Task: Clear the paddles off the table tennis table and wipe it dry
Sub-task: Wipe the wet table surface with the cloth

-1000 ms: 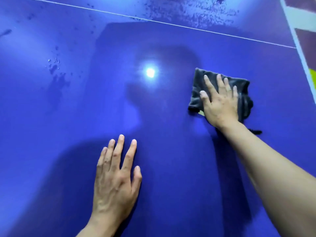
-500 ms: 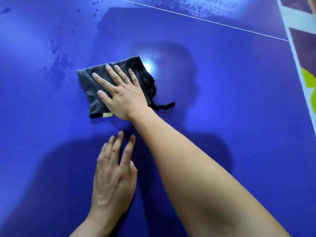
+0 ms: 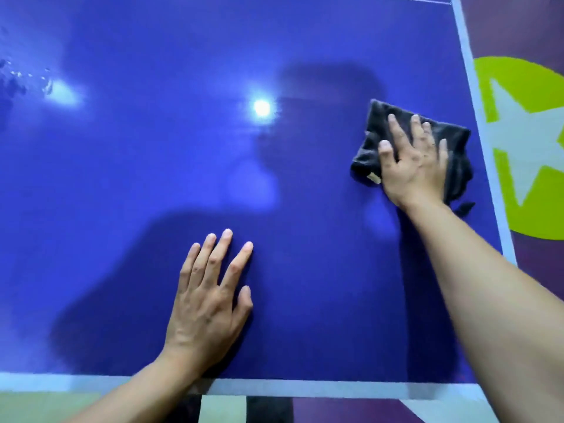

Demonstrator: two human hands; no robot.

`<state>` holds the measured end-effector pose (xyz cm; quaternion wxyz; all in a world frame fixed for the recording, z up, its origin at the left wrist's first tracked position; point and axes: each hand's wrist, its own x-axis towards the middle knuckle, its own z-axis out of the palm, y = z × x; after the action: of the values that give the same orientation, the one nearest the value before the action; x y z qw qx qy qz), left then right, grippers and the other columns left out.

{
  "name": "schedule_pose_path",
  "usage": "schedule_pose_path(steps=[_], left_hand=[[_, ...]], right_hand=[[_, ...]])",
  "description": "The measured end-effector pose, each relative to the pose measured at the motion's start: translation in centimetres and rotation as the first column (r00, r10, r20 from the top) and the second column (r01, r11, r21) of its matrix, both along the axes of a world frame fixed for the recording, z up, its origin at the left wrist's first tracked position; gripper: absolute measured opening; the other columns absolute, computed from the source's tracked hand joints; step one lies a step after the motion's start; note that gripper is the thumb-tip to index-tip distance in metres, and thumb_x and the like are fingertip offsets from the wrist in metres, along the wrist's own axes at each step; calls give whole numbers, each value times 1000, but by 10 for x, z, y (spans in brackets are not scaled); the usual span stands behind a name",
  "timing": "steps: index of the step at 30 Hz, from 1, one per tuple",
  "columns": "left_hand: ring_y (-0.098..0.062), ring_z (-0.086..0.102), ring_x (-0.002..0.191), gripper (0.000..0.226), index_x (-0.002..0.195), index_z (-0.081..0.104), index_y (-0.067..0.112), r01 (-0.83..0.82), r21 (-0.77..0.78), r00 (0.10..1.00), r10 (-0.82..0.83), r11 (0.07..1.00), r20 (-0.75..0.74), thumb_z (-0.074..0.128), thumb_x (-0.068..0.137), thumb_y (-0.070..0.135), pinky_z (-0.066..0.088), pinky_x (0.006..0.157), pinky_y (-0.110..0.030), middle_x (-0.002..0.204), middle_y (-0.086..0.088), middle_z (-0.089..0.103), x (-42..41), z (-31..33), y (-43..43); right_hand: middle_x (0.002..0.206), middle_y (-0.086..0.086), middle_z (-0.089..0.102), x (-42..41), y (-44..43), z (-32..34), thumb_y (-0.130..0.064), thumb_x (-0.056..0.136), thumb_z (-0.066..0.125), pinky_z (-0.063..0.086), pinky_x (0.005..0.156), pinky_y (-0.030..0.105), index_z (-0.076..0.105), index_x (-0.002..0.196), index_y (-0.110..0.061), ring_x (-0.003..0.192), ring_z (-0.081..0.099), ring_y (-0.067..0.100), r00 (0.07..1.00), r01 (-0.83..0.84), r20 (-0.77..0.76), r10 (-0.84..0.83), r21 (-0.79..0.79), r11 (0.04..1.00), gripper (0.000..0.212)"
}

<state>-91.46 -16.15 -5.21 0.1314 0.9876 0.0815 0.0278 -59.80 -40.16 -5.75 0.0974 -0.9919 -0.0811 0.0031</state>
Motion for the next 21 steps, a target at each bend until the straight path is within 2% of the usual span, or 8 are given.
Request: schedule_pose_path(steps=[4, 10, 15, 18, 21], left_hand=[[-33, 29, 152, 62, 151, 47, 17, -23, 27, 1000, 23, 999, -13, 44, 91, 30, 23, 123, -55, 162, -13, 34, 2, 3, -5], [-32, 29, 152, 62, 152, 46, 18, -30, 29, 1000, 30, 999, -3, 44, 91, 29, 23, 123, -54, 162, -12, 34, 1, 1, -5], [-30, 28, 152, 61, 151, 47, 21, -22, -11, 1000, 22, 1000, 20, 46, 92, 32, 21, 124, -51, 162, -10, 34, 0, -5, -1], [-30, 28, 152, 60, 152, 47, 21, 5, -74, 998, -1, 997, 63, 46, 93, 32, 19, 125, -47, 162, -10, 34, -3, -2, 8], [-32, 30, 151, 59, 152, 47, 18, -21, -85, 995, 29, 996, 96, 46, 94, 31, 24, 123, -49, 162, -13, 36, -26, 4, 36]], right_hand=[[170, 12, 19, 11, -90, -1, -59, 100, 20, 8, 125, 57, 25, 161, -35, 157, 15, 28, 986, 168, 12, -167, -12, 986, 66], [168, 18, 21, 8, -99, -4, -56, 102, 24, 10, 124, 58, 29, 161, -29, 154, 19, 37, 982, 179, 58, -180, 22, 984, 65], [168, 18, 20, -26, -67, -7, -58, 100, 20, 8, 125, 58, 27, 162, -30, 155, 17, 35, 986, 150, 71, -149, -9, 989, 68], [169, 14, 18, -53, -19, -6, -61, 98, 17, 5, 126, 55, 24, 162, -34, 157, 14, 31, 994, 95, 63, -94, -9, 995, 70], [170, 11, 17, -84, 52, -6, -61, 100, 18, 3, 127, 52, 23, 162, -37, 158, 12, 27, 998, -2, 61, 3, -16, 1000, 67]])
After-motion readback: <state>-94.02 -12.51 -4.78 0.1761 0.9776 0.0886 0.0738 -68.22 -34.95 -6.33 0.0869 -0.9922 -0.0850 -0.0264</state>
